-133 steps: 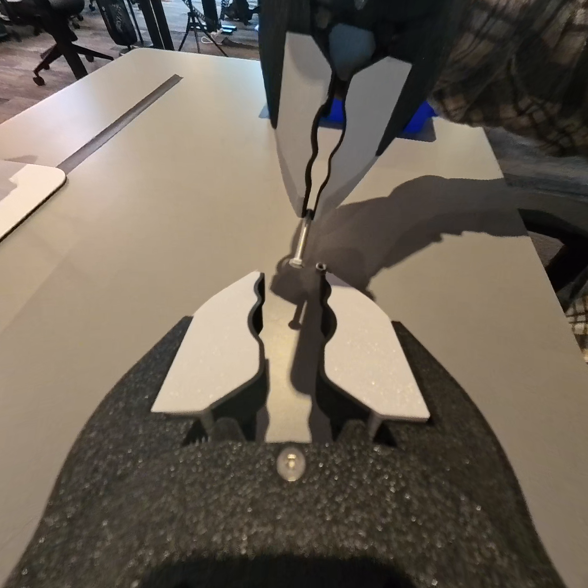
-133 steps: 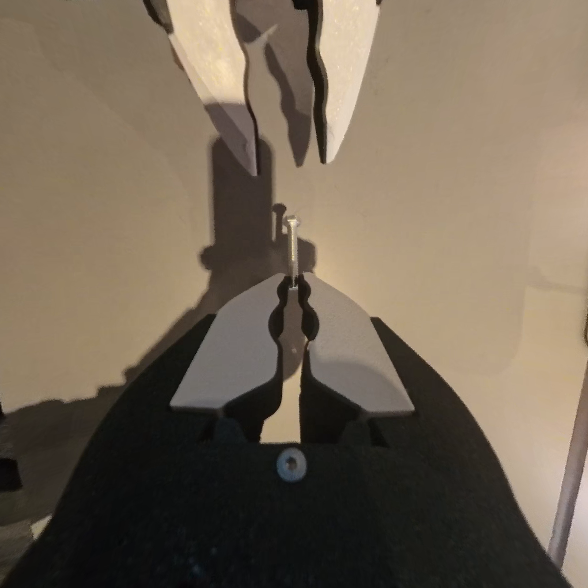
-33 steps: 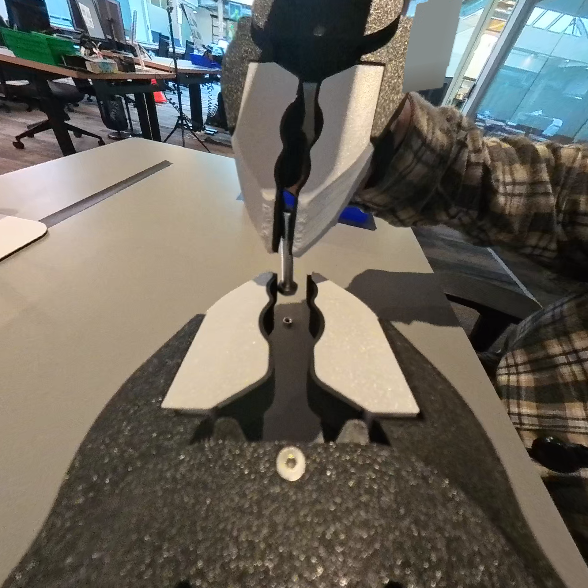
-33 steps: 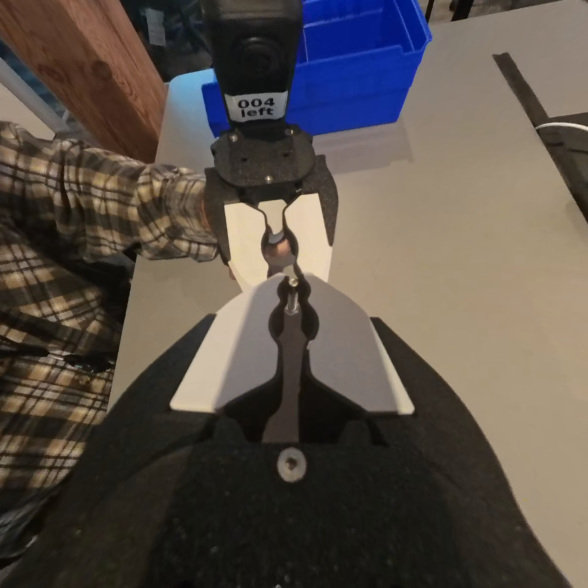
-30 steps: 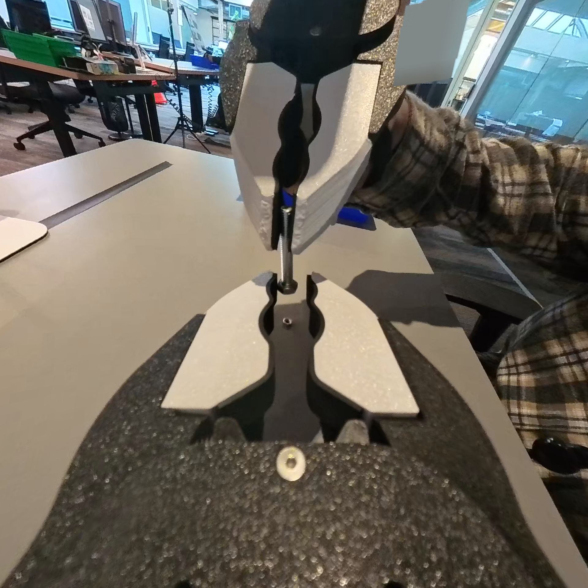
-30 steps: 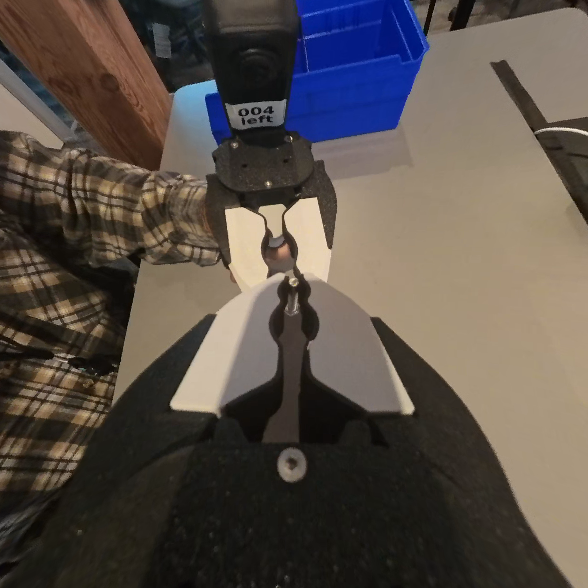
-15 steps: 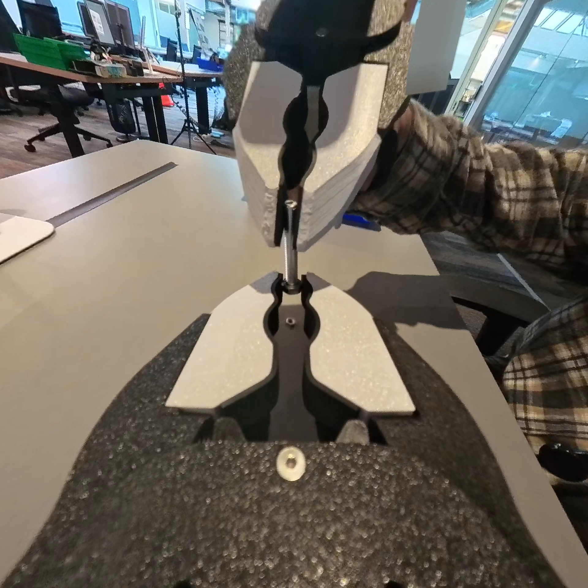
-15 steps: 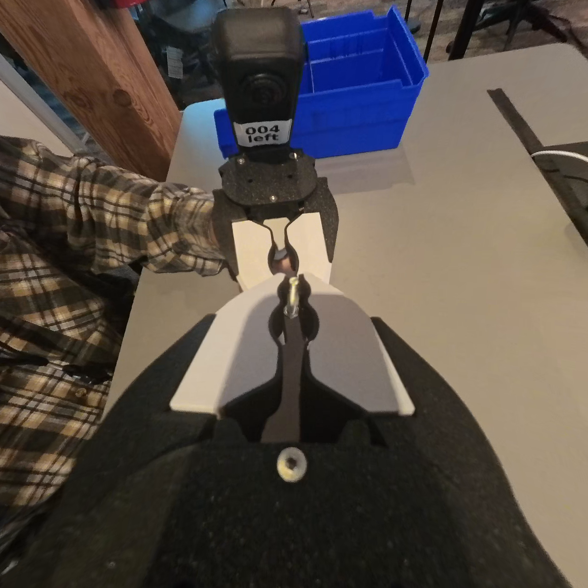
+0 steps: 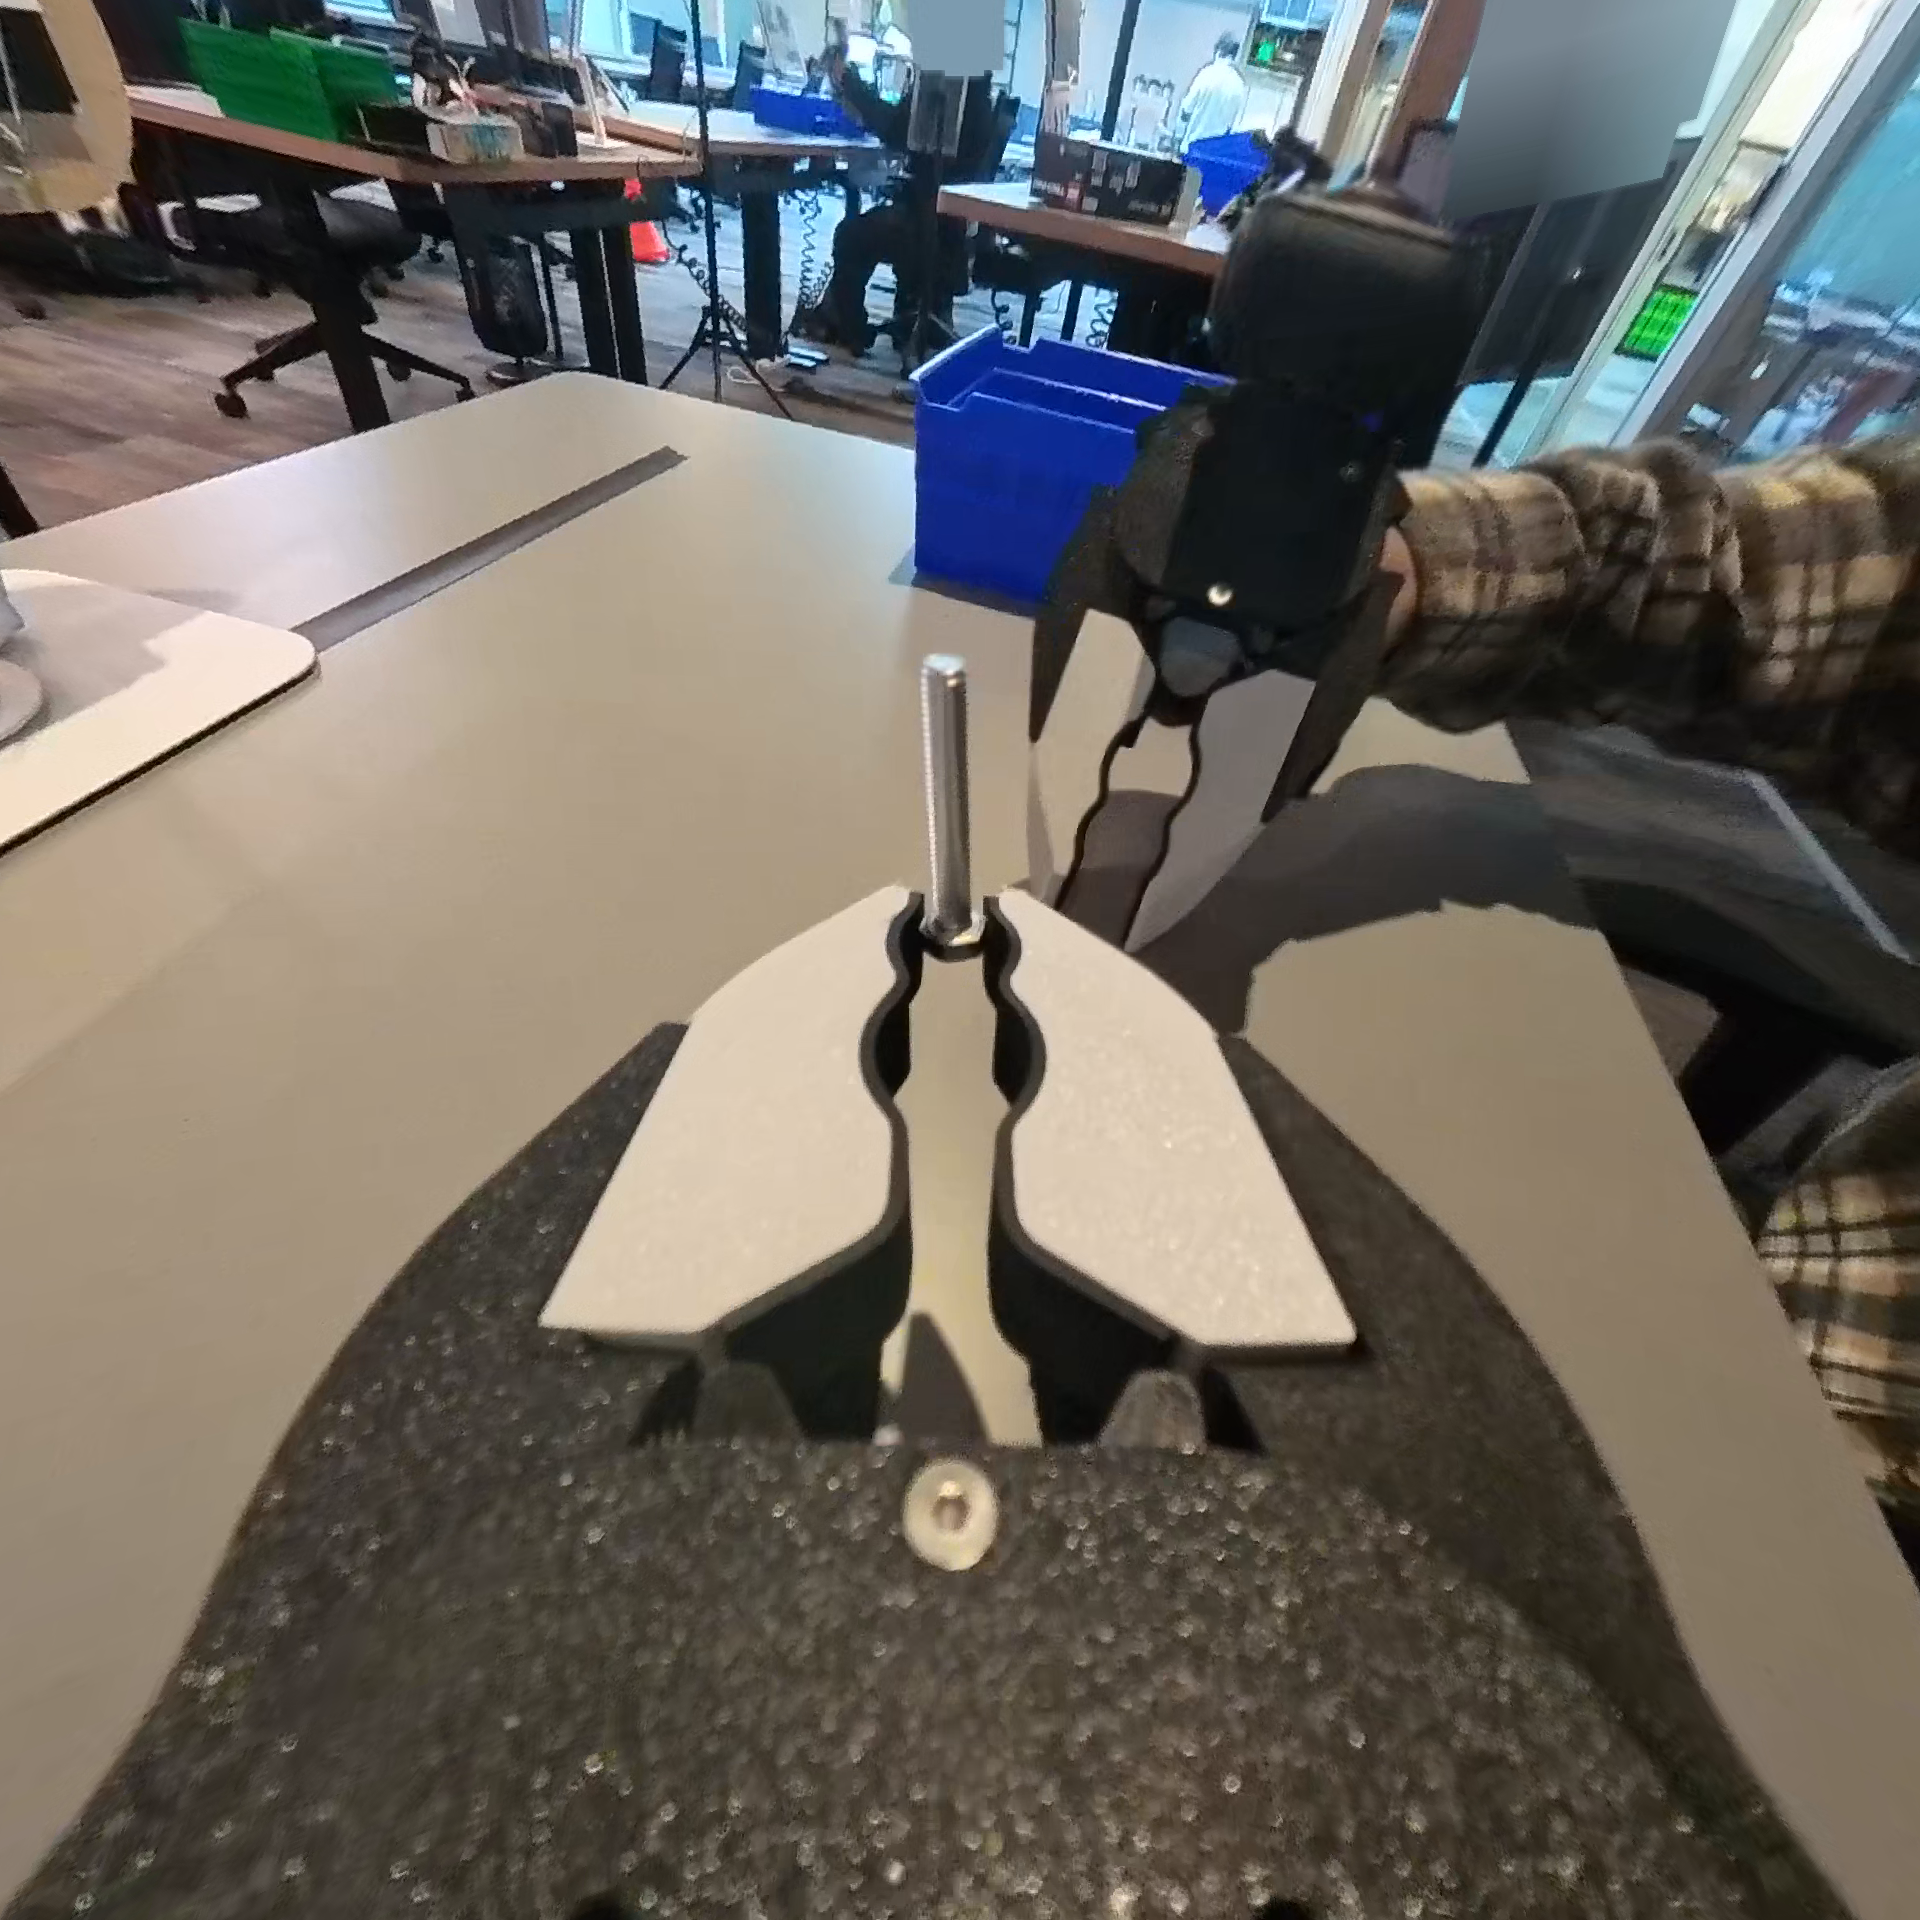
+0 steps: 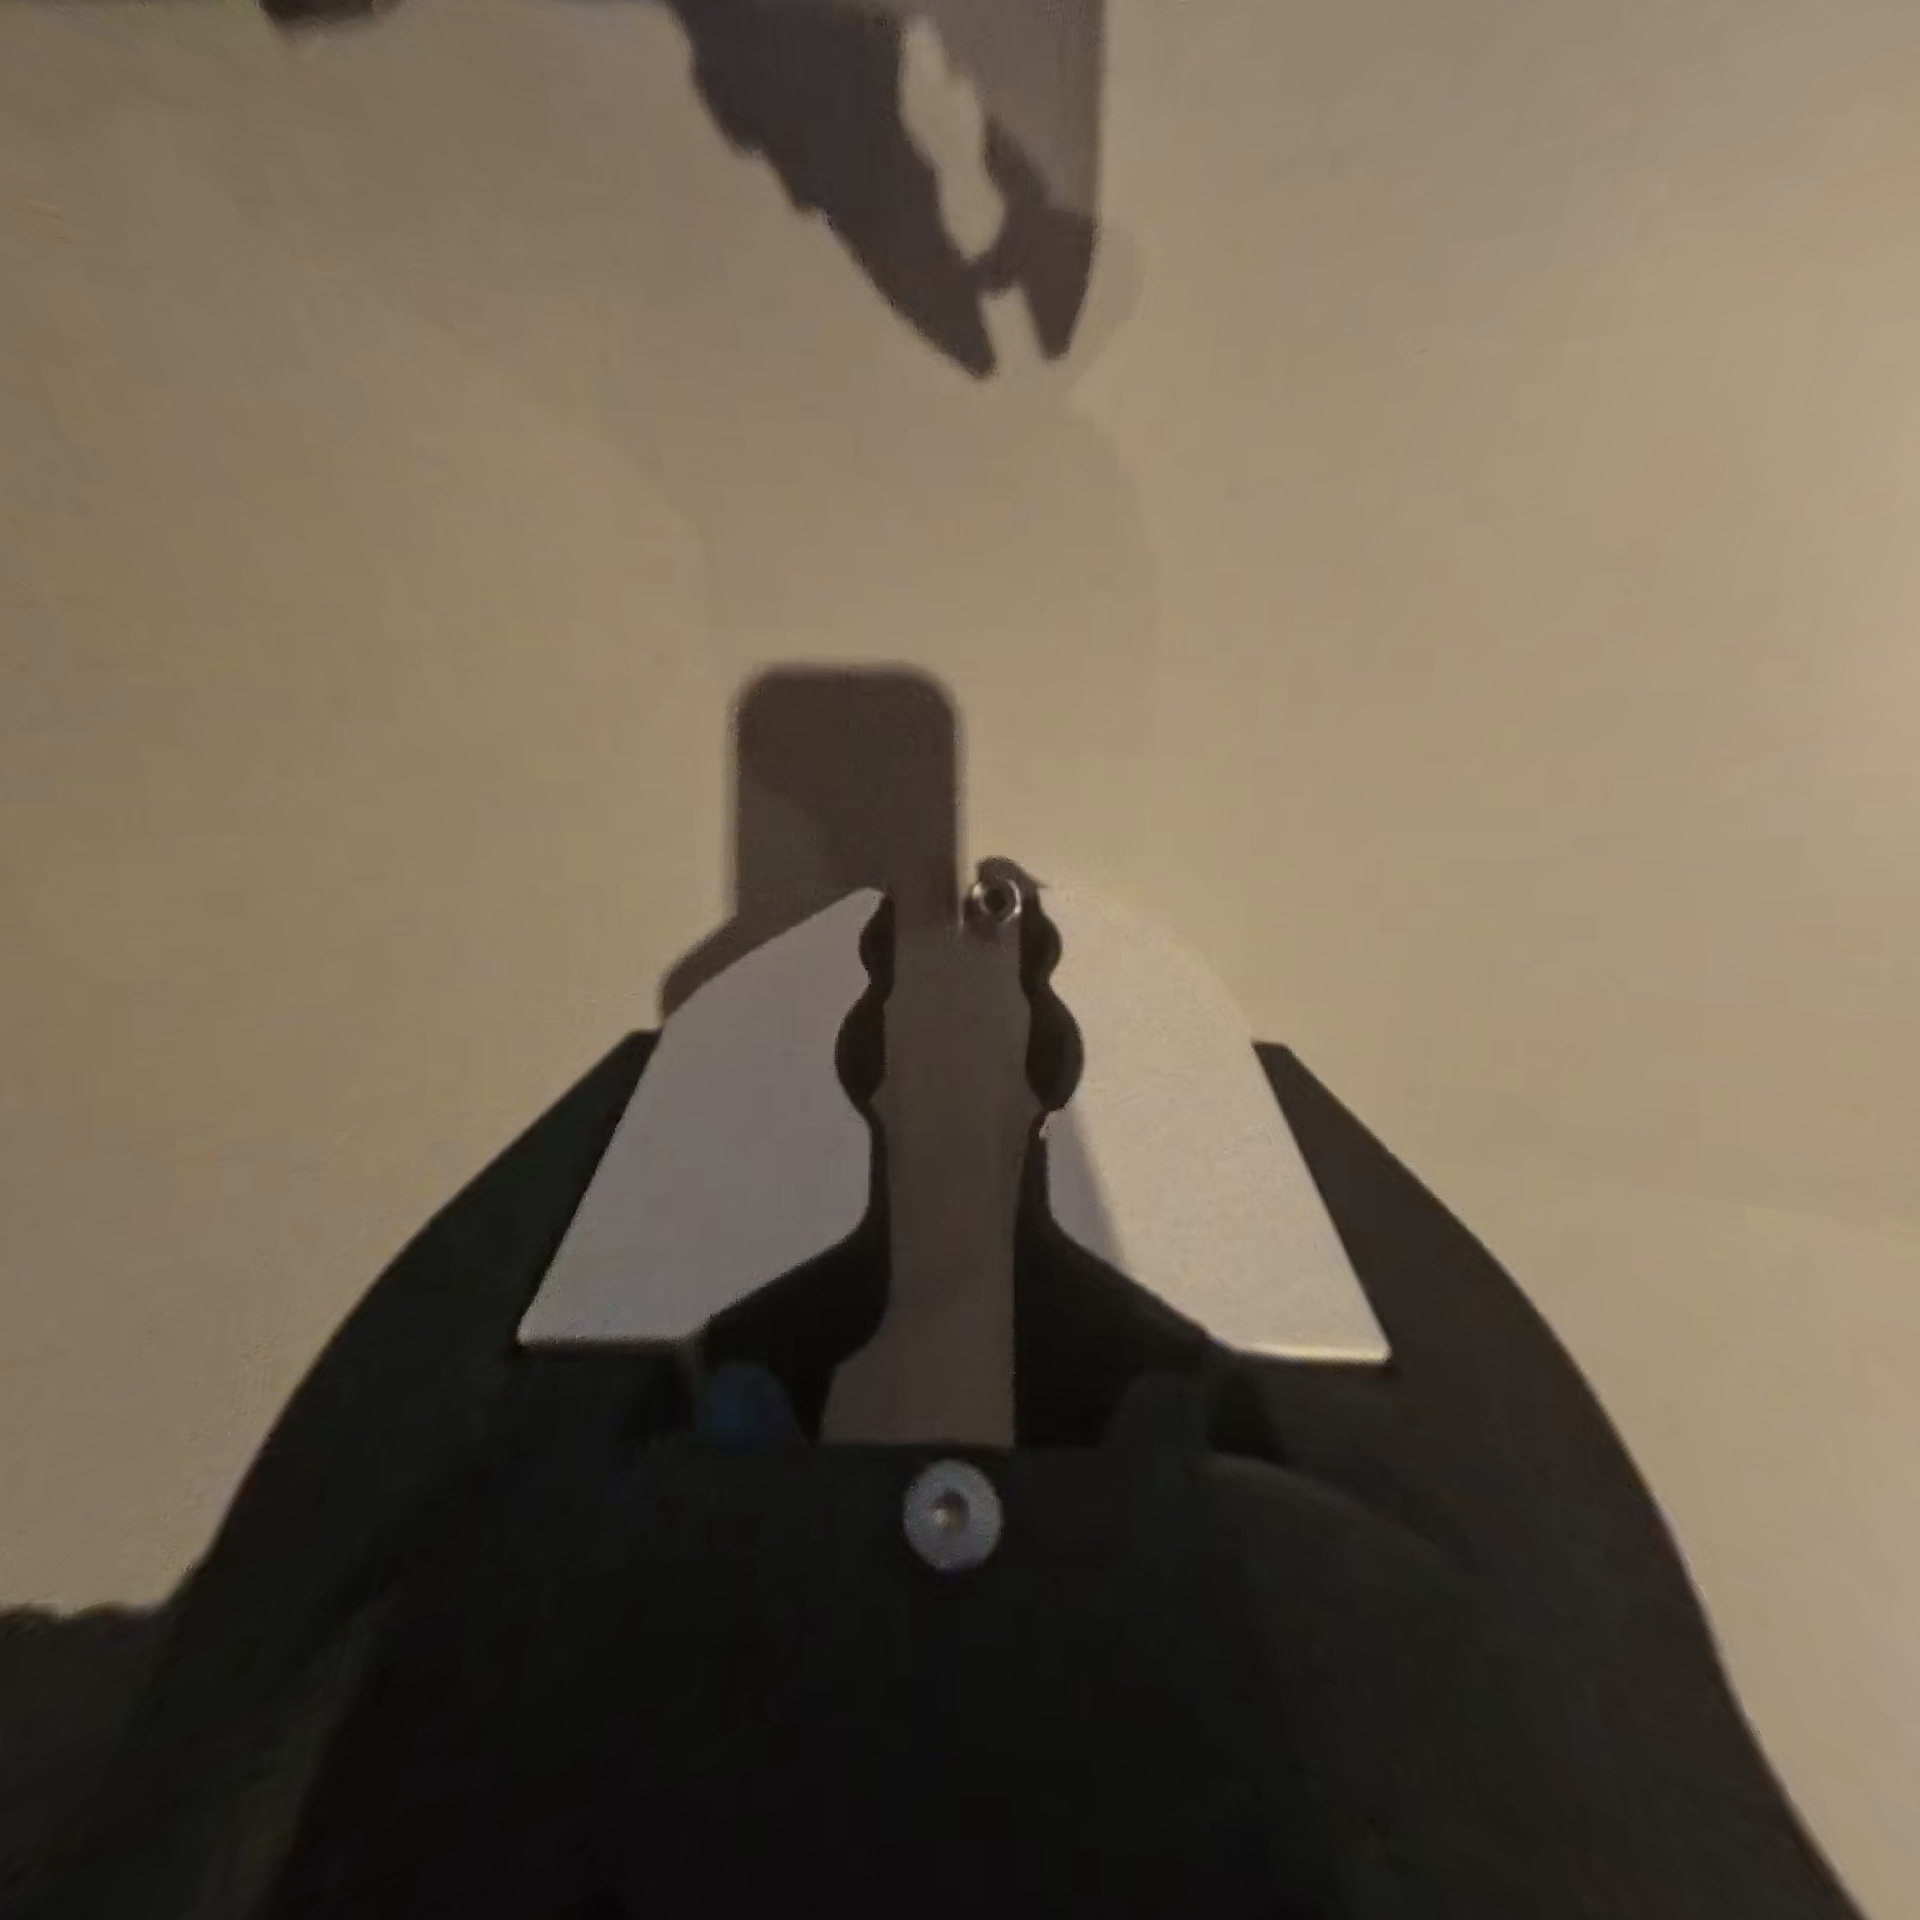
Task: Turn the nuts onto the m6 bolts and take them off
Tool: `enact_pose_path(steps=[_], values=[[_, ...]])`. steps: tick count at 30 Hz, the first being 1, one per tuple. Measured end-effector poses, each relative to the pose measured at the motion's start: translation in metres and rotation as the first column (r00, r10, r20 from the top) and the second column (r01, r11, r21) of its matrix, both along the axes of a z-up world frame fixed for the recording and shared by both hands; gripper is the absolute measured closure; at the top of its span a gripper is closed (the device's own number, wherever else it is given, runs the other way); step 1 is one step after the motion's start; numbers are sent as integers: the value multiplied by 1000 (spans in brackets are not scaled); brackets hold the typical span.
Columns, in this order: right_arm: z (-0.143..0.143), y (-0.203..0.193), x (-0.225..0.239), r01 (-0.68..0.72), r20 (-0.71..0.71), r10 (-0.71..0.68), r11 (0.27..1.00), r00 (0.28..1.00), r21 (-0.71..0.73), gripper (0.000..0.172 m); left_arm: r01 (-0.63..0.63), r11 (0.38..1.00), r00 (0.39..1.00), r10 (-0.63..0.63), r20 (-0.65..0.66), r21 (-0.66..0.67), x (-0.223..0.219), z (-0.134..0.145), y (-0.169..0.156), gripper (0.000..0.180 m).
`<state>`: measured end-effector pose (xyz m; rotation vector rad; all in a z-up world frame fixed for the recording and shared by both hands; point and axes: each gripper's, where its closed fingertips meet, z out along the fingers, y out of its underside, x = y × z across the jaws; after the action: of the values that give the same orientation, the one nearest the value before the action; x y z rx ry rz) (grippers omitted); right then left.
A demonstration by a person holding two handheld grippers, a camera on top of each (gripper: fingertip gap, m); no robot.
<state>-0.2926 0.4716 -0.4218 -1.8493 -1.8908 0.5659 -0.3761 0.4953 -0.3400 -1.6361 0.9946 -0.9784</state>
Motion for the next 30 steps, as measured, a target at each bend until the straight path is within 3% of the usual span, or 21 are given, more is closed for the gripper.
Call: enact_pose_path(steps=[9, 16, 18, 21, 25, 30], values=[[-28, 8, -1, -99, 253, 110, 994, 961, -53, 155, -8, 1000, 999, 8, -40, -9, -3, -8, 3, 170], [-29, 5, -3, -58, 186, 74, 994, 980, -93, 162, -5, 1000, 998, 3, -70, -16, -2, -16, 4, 170], [-14, 11, 1, -22, 146, 33, 997, 989, -76, 162, 2, 1000, 997, -4, -83, -16, -1, -18, 3, 170], [43, 23, -4, 19, 20, -17, 997, 1000, -81, 162, 23, 1000, 994, -24, -106, -14, 4, -23, 0, 170], [108, 27, -27, -49, -14, 49, 998, 999, -38, 162, 60, 998, 989, -60, -133, -5, 12, -26, -7, 170], [124, 19, -57, -168, 40, 170, 984, 985, -59, 162, 75, 997, 985, -72, -158, 10, 16, -29, -10, 170]])
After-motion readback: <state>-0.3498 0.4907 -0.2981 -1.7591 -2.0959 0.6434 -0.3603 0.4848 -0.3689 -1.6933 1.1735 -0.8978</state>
